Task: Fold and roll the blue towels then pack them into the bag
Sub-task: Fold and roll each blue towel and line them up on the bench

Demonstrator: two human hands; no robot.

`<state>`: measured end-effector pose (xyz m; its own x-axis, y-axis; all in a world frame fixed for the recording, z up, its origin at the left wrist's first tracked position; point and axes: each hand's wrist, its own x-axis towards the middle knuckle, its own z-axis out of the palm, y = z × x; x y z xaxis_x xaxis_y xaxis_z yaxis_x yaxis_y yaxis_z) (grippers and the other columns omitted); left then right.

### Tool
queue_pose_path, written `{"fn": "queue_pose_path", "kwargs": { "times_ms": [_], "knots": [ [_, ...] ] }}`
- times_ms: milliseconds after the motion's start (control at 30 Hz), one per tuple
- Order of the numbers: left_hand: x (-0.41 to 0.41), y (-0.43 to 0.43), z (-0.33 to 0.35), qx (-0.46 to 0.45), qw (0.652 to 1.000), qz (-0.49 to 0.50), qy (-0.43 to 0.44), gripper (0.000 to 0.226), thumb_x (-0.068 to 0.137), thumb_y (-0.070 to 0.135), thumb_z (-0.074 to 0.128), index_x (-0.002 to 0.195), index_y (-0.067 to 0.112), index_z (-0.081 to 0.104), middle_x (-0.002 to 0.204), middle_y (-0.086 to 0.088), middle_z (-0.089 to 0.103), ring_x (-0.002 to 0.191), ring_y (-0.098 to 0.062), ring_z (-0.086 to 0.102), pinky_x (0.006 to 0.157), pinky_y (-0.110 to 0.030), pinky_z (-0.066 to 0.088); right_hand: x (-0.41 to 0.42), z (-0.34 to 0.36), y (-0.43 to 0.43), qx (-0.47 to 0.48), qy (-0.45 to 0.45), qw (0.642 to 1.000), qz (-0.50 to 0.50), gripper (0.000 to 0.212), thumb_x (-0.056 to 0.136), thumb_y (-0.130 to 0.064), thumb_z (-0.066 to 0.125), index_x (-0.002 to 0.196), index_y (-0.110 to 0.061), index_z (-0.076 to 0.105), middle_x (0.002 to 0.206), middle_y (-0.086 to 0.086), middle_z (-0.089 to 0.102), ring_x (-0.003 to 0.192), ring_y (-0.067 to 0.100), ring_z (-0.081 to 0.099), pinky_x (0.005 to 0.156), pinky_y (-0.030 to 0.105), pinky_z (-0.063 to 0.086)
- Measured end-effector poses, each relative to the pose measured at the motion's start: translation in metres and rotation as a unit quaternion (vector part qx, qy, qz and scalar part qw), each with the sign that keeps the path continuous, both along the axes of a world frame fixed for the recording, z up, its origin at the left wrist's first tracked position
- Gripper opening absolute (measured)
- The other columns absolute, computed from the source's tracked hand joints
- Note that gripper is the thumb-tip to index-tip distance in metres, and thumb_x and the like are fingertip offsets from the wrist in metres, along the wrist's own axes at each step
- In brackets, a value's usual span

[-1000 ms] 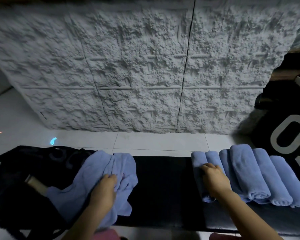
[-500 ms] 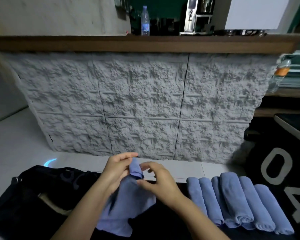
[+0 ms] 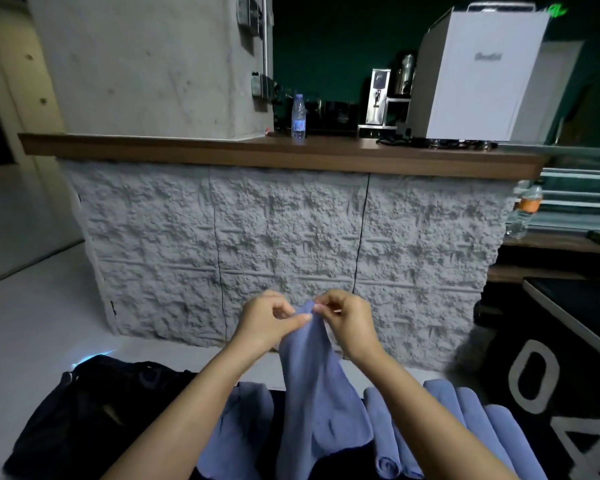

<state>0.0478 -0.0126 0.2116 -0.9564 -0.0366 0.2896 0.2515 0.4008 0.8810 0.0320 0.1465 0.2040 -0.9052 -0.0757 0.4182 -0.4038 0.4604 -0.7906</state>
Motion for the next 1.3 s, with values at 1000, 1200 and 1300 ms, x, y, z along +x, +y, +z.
{"fn": "queue_pose_path", "kwargs": {
  "times_ms": [1000,1200,1300],
  "knots": [
    [0.031,-0.036,0.056,0.401,0.89,-0.164,-0.144,0.017,0.084,0.02,0.066,0.092,0.006,0.064,0.094,-0.015,0.067,0.098,-0.023,0.063,0.103,-0.037,0.042,0.065,0.044,0.068,-0.162,-0.238,0.902,0.323,0.017,0.093,-0.009,0.056,0.106,-0.016,0.048,0.066,-0.001,0.048,0.052,0.007,0.039,0.044,0.015,0.031],
    [0.027,-0.042,0.055,0.203,0.974,-0.05,-0.087,0.024,0.085,0.026,0.067,0.074,0.006,0.06,0.07,-0.008,0.061,0.068,-0.017,0.056,0.064,-0.027,0.044,0.074,0.036,0.071,-0.043,-0.233,0.932,0.274,0.018,0.094,-0.003,0.053,0.108,-0.012,0.048,0.062,-0.004,0.05,0.056,0.01,0.039,0.05,0.021,0.029],
    [0.031,-0.032,0.046,0.102,0.991,-0.025,-0.083,0.025,0.084,0.027,0.068,0.072,0.006,0.06,0.066,-0.01,0.049,0.064,-0.016,0.041,0.055,-0.025,0.03,0.076,0.04,0.055,-0.168,-0.173,0.951,0.195,0.016,0.091,0.002,0.055,0.092,-0.014,0.059,0.068,0.01,0.05,0.056,0.014,0.041,0.05,0.024,0.03]
  ]
}}
